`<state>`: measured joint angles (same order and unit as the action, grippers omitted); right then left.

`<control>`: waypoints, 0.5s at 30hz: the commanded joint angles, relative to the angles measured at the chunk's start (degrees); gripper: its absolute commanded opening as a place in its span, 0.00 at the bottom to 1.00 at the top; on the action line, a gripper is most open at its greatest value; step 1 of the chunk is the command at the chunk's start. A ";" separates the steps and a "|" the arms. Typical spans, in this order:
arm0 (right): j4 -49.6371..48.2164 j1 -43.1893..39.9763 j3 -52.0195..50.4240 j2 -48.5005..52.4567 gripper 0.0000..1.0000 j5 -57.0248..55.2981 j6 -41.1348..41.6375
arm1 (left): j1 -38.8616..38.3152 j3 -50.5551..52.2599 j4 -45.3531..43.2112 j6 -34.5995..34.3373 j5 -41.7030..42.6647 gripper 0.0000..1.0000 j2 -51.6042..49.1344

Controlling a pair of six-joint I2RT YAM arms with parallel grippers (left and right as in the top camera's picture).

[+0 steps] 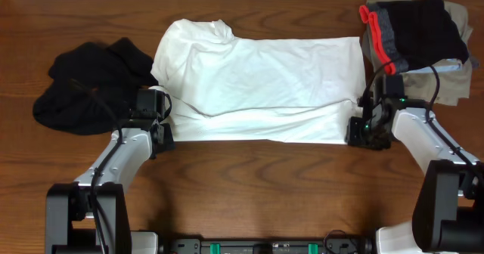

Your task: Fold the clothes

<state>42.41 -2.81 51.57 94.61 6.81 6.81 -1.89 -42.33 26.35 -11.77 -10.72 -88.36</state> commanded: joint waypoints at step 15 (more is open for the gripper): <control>-5.42 1.40 -1.44 2.40 0.41 -5.64 2.43 | 0.37 0.11 -0.13 0.52 -1.38 0.06 0.37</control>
<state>37.50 -2.79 50.81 95.66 1.08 7.44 -1.89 -42.33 26.28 -11.77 -10.72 -88.36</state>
